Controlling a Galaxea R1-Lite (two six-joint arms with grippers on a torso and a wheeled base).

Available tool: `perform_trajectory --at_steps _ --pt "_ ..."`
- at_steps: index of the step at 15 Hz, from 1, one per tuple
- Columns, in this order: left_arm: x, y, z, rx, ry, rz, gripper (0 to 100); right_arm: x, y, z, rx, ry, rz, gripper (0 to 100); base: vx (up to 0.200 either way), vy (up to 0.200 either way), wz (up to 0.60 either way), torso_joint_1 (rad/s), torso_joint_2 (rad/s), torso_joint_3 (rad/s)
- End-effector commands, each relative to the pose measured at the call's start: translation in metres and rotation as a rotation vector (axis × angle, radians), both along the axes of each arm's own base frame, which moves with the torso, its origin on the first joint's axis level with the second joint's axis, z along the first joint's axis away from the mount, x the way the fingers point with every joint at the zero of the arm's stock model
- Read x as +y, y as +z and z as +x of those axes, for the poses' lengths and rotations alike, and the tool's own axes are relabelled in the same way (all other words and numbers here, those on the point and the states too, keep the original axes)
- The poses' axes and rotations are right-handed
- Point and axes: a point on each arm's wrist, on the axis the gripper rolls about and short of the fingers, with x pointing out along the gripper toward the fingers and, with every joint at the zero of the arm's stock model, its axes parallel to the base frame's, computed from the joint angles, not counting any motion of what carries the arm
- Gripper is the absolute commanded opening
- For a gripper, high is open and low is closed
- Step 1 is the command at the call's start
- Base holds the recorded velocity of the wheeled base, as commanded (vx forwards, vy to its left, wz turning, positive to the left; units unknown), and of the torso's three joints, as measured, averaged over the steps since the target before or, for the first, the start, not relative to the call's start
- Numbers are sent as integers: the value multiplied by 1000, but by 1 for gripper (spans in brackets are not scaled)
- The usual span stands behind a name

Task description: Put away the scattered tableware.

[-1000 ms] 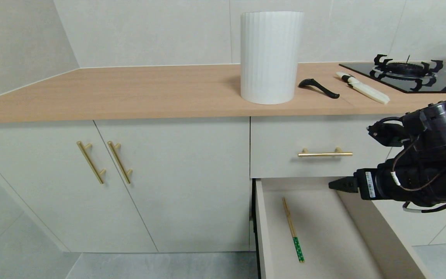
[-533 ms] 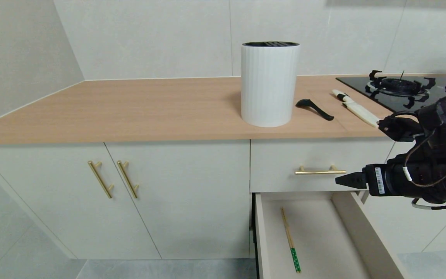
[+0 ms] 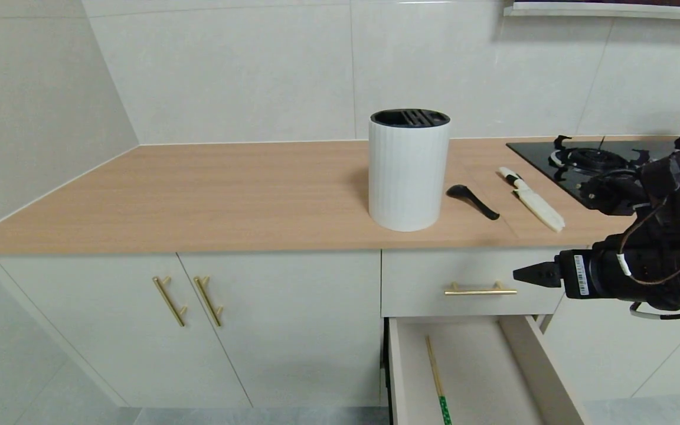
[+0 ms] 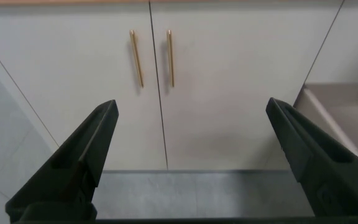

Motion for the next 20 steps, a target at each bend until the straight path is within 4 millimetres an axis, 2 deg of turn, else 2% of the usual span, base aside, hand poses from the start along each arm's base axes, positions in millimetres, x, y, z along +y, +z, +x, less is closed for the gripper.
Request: perform_trajectory --at_steps 1,5,8,9,11,15,16,17,19,20 --pt "0 0 0 1 0 0 100 0 0 0 -1 0 1 100 0 0 0 217 -500 -290" --pt "0 0 0 1 0 0 100 0 -1 1 2 3 -4 100 0 0 0 192 -444 -257" --pt "0 0 0 -1 0 0 100 1 -5 3 1 21 -31 100 0 0 0 43 -97 -59" --pt "0 0 0 1 0 0 100 4 -7 10 -11 35 -47 100 0 0 0 0 0 0" --pt "0 0 0 1 0 0 100 4 -11 33 -95 60 -96 100 0 0 0 0 0 0" --pt "0 0 0 1 0 0 100 9 -16 99 -199 82 -139 100 0 0 0 0 0 0" --pt "0 0 0 -1 0 0 100 13 -26 120 -187 112 -133 100 0 0 0 0 0 0" --pt "0 0 0 1 0 0 100 14 -31 127 -180 117 -135 100 0 0 0 0 0 0" --pt "0 0 0 1 0 0 100 6 -47 160 -183 113 -157 100 0 0 0 0 0 0" --pt "0 0 0 1 0 0 100 4 -50 169 -192 123 -149 100 0 0 0 0 0 0"
